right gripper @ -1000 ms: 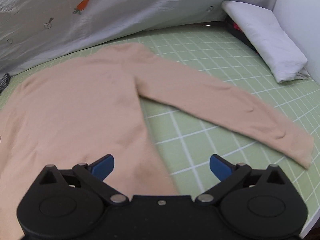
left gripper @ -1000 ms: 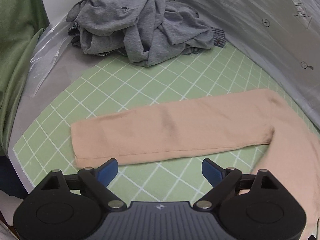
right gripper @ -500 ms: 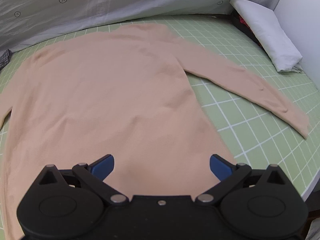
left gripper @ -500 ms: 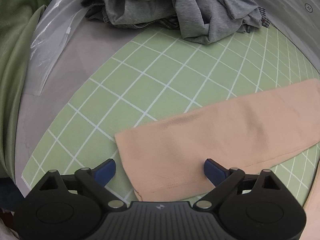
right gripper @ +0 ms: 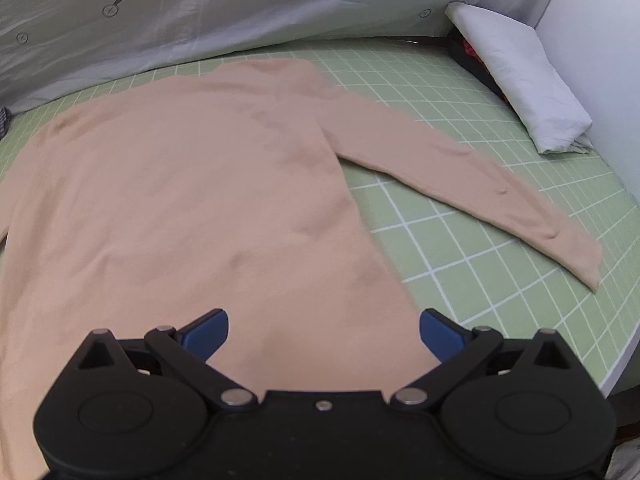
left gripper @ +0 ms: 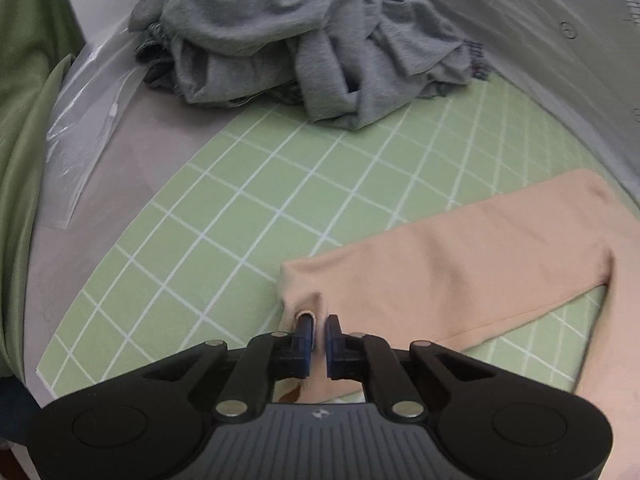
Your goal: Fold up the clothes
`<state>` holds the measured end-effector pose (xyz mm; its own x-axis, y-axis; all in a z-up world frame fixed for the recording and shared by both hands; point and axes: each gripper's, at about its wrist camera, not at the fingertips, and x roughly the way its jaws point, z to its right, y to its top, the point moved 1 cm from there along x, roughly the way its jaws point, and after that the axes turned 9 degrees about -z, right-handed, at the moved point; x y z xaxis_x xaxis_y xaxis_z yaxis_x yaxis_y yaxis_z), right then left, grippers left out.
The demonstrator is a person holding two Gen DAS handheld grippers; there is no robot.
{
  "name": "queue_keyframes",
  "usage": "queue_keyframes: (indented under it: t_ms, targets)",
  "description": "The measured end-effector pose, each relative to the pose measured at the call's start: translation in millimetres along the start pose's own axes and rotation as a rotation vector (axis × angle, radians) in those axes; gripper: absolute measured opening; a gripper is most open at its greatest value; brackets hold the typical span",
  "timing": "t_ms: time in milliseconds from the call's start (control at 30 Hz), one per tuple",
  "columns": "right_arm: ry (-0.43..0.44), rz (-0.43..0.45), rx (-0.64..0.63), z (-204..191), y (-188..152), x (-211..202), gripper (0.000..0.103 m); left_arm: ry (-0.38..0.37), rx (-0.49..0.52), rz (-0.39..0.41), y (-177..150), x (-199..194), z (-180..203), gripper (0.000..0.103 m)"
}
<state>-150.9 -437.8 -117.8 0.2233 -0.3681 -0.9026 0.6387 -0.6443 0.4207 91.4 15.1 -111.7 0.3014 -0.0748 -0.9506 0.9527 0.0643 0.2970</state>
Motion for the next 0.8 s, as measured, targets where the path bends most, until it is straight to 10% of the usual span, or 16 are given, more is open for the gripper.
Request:
queue_keyframes:
  t_ms: [400, 567, 800]
  targets:
    - [0.057, 0.044, 0.09, 89.8, 15.5, 16.8, 0.103, -0.327, 0.27, 0.129, -40.2, -78.3, 191.7, 0.008]
    - [0.052, 0.081, 0.107, 112.1, 21.4, 17.7, 0.103, -0.358, 0.385, 0.143, -73.0, -90.9, 245.8, 0.079]
    - [0.123, 0.128, 0.07, 79.6, 45.7, 12.3, 0.102, -0.273, 0.312, 0.195, -74.7, -91.5, 209.4, 0.098]
